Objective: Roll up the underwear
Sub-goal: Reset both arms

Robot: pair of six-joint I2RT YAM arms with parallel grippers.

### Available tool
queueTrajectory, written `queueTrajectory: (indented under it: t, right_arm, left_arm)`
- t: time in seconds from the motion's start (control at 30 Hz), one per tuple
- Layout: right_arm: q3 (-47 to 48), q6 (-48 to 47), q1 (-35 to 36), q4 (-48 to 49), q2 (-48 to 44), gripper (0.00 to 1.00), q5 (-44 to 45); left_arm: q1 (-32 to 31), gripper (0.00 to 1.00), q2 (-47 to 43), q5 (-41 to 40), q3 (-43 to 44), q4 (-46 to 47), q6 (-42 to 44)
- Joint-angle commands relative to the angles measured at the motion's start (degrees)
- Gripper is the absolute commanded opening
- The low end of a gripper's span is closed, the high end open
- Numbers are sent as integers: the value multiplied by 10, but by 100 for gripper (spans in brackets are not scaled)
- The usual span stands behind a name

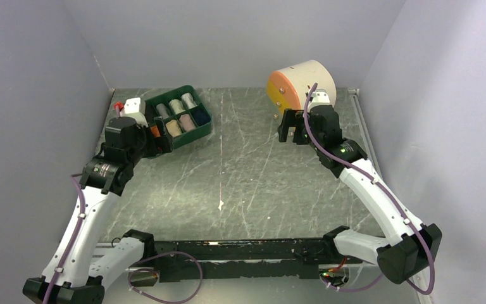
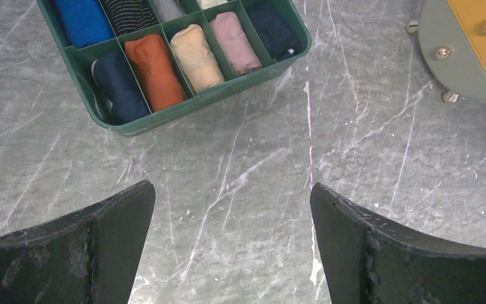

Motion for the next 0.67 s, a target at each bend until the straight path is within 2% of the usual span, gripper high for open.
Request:
queueTrajectory:
  t: [0.0,0.63]
  right_arm:
    - [-2,-8,-2,3,-15,100,-4]
    - [15,-17,-2,-2,-25,100,19]
  left_arm:
    - [-1,97,-9,-21,19,3,-16]
    - [-1,97,-5,-30,39,-37,-19]
